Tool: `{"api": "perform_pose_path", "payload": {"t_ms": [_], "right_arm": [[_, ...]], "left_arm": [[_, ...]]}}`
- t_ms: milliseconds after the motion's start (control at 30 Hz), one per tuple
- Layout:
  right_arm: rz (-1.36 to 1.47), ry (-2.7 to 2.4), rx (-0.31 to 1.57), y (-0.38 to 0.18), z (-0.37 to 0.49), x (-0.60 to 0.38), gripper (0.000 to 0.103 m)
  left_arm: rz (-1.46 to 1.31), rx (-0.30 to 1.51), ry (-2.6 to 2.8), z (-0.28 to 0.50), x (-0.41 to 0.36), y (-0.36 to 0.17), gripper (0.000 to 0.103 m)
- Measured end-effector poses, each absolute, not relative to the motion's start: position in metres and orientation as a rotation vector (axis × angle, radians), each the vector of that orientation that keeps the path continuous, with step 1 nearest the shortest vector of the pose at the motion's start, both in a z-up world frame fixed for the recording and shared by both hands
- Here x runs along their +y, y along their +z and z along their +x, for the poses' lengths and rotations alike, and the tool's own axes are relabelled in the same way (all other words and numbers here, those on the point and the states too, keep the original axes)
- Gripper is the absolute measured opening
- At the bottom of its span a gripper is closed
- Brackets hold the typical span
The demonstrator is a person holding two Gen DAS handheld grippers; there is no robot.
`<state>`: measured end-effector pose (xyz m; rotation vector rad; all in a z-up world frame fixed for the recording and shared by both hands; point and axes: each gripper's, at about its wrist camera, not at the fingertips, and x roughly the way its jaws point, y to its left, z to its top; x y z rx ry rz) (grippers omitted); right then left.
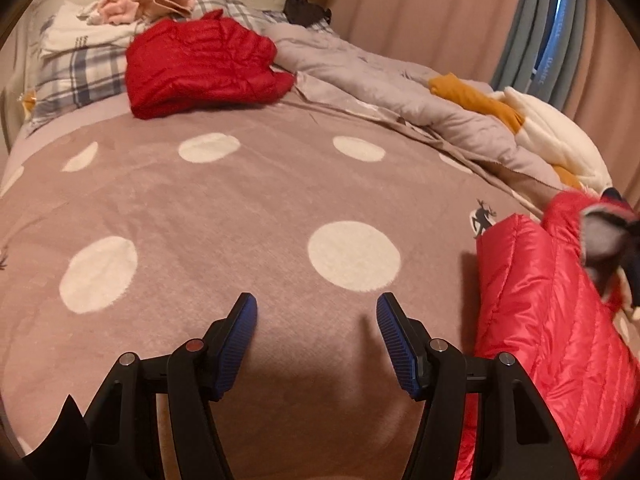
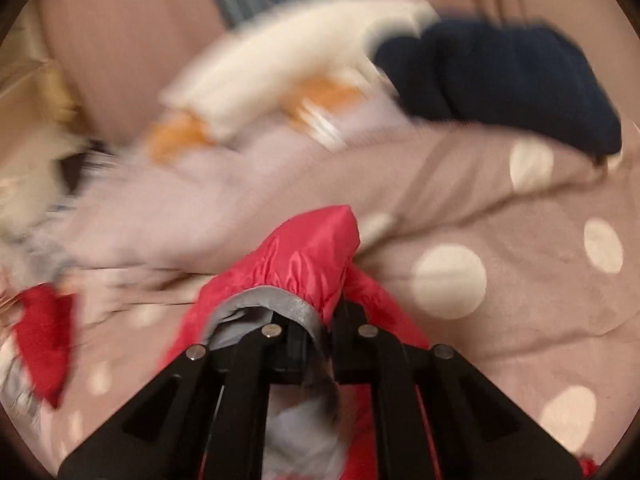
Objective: Fold large clothes
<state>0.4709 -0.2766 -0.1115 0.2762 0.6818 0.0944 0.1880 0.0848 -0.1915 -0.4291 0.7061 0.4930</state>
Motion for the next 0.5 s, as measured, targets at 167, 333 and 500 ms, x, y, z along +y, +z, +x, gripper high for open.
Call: {"api": "perform_pose_path", "payload": {"t_ms": [167,333,500], "right_arm": [[0.125,0.2,0.538,-0.058,0.322,-0.274,0.009],[0.023,0.197,0.609,-0.096,0.217,-0.28,0.011],[0.069,0.141,0.715,-0.136,0.165,-0.308,0.023]], "left_arm": [[-0.444,0.678,0.53,0.179,0.087,-0.191,0.062],[-0.566,0.57,0.528,0.135,0.095,-0.178,0.062],[-0.556,0.617,0.401,0.123,0.072,-0.164,0.066]]}}
